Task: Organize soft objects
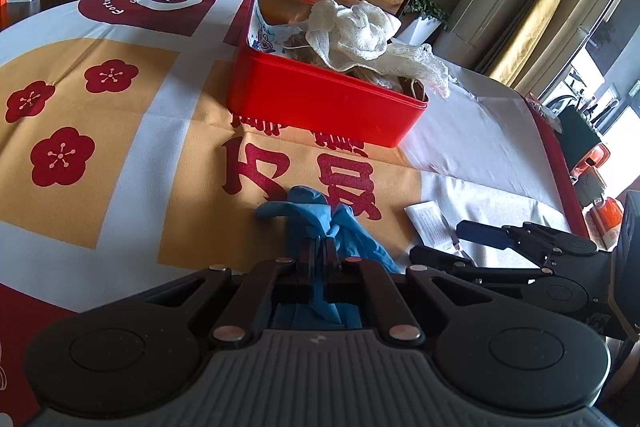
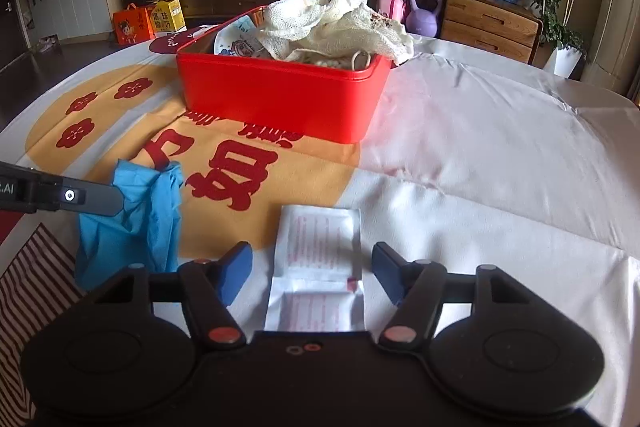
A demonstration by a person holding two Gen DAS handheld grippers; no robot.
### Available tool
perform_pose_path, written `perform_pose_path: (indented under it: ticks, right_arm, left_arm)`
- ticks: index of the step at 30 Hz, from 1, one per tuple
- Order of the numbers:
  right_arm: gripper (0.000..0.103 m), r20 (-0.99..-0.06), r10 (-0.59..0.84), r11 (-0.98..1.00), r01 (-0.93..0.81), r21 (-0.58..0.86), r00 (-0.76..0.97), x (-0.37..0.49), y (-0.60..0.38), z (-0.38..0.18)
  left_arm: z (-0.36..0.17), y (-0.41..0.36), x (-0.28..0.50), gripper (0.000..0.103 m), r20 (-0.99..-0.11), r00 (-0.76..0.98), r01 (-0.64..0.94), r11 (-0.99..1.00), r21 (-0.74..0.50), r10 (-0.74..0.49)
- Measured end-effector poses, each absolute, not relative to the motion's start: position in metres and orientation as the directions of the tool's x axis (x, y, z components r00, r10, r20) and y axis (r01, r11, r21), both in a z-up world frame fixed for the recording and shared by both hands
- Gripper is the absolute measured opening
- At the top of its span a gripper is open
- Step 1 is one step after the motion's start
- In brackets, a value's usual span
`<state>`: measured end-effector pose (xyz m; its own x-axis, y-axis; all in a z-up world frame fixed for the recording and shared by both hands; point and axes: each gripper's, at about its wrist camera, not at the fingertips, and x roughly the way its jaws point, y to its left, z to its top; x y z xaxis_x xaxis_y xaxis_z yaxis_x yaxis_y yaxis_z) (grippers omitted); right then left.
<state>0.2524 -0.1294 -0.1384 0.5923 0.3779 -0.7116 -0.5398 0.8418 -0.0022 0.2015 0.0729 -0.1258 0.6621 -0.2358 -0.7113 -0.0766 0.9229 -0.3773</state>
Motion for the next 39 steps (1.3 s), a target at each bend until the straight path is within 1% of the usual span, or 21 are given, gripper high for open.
perform_pose_path:
  ticks: [1,2,4,6,7,9,10,15,18,24,26,33,39]
  right_arm:
    - [0.058,-0.709,0.384,0.838,-0.545,-0.001,0.592,0.252,-0.13,-0.138]
    - [0.055,-0.705,0.39,0.834,-0.551,-0.001,0.592,0.252,-0.13,-0.138]
    - [0.043,-0.701,0.399,0.828,-0.56,-0.001,0.591,0.251,-0.131,-0.137]
    - [0.038,-0.699,0.396,0.829,-0.559,-0.006,0.595,0.251,-0.131,-0.136]
    - [0.032,-0.697,0.399,0.829,-0.56,-0.004,0.596,0.25,-0.132,-0.136]
    - [0.028,-0.689,0.404,0.831,-0.557,0.002,0.601,0.248,-0.134,-0.135]
    - [0.022,-0.681,0.407,0.833,-0.553,0.004,0.608,0.247,-0.136,-0.135]
    - [0.02,-0.67,0.435,0.838,-0.543,0.057,0.602,0.241,-0.143,-0.133]
    - [0.016,-0.661,0.449,0.844,-0.528,0.092,0.602,0.237,-0.149,-0.131]
    - [0.016,-0.637,0.48,0.851,-0.496,0.171,0.604,0.229,-0.159,-0.123]
    - [0.016,-0.624,0.501,0.849,-0.482,0.218,0.6,0.228,-0.164,-0.119]
    - [0.016,-0.559,0.551,0.83,-0.472,0.295,0.619,0.229,-0.169,-0.086]
    - [0.016,-0.522,0.58,0.814,-0.479,0.33,0.625,0.245,-0.164,-0.054]
  left_arm:
    - [-0.126,0.074,0.202,0.003,-0.711,0.662,-0.077,0.922,-0.379,-0.237]
    - [-0.127,0.074,0.202,0.003,-0.711,0.661,-0.077,0.922,-0.38,-0.238]
    - [-0.128,0.074,0.202,0.003,-0.711,0.661,-0.077,0.921,-0.382,-0.24]
    - [-0.129,0.074,0.203,0.003,-0.712,0.659,-0.077,0.92,-0.384,-0.242]
    - [-0.129,0.074,0.203,0.003,-0.712,0.658,-0.077,0.92,-0.384,-0.243]
    - [-0.13,0.074,0.203,0.003,-0.712,0.658,-0.076,0.919,-0.386,-0.245]
    - [-0.13,0.075,0.203,0.003,-0.712,0.658,-0.076,0.919,-0.388,-0.246]
    - [-0.13,0.075,0.203,0.003,-0.712,0.658,-0.077,0.918,-0.388,-0.246]
    - [-0.13,0.075,0.203,0.003,-0.71,0.66,-0.076,0.918,-0.39,-0.247]
    - [-0.124,0.075,0.203,0.003,-0.7,0.668,-0.072,0.915,-0.397,-0.251]
    - [-0.122,0.075,0.203,0.003,-0.696,0.672,-0.071,0.913,-0.401,-0.254]
    - [-0.099,0.075,0.206,0.003,-0.649,0.713,-0.046,0.906,-0.42,-0.265]
    - [-0.065,0.075,0.219,0.003,-0.596,0.755,-0.002,0.908,-0.42,-0.274]
